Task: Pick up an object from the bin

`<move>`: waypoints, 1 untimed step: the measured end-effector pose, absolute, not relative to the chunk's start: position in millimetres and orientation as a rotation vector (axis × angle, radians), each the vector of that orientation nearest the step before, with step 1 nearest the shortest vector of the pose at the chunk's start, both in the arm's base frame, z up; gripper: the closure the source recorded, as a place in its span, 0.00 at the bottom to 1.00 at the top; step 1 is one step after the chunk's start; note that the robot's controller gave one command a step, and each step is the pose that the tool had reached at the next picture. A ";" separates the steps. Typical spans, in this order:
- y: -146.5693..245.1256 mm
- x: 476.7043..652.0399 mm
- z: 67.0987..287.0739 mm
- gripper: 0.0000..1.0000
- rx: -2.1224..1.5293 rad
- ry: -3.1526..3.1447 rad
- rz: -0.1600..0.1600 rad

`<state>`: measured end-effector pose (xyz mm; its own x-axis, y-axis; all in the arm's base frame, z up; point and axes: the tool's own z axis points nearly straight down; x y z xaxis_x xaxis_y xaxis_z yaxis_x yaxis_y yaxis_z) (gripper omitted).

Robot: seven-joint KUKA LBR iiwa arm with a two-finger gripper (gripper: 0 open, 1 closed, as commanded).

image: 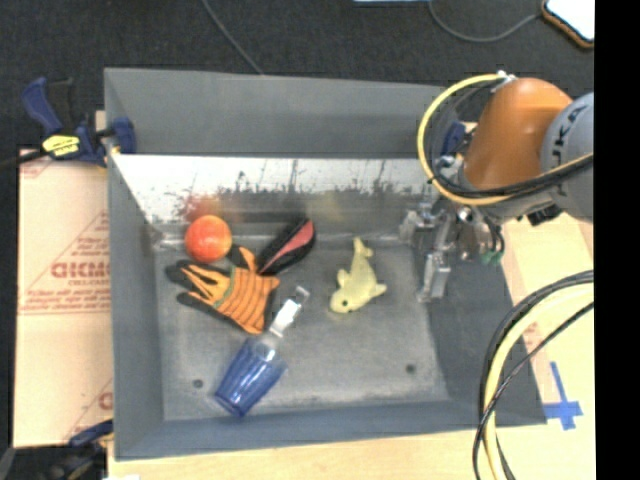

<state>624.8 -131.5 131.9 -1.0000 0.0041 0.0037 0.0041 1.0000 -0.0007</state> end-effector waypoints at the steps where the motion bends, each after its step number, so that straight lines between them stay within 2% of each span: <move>1: -131.1 626.9 137.3 0.00 0.000 -3.146 0.003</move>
Offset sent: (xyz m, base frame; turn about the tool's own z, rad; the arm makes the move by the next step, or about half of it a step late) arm 0.0262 0.0368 -0.0619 -0.3600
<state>626.9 -131.1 137.3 -1.0000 0.0001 -0.0046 0.0001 1.0000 -0.0022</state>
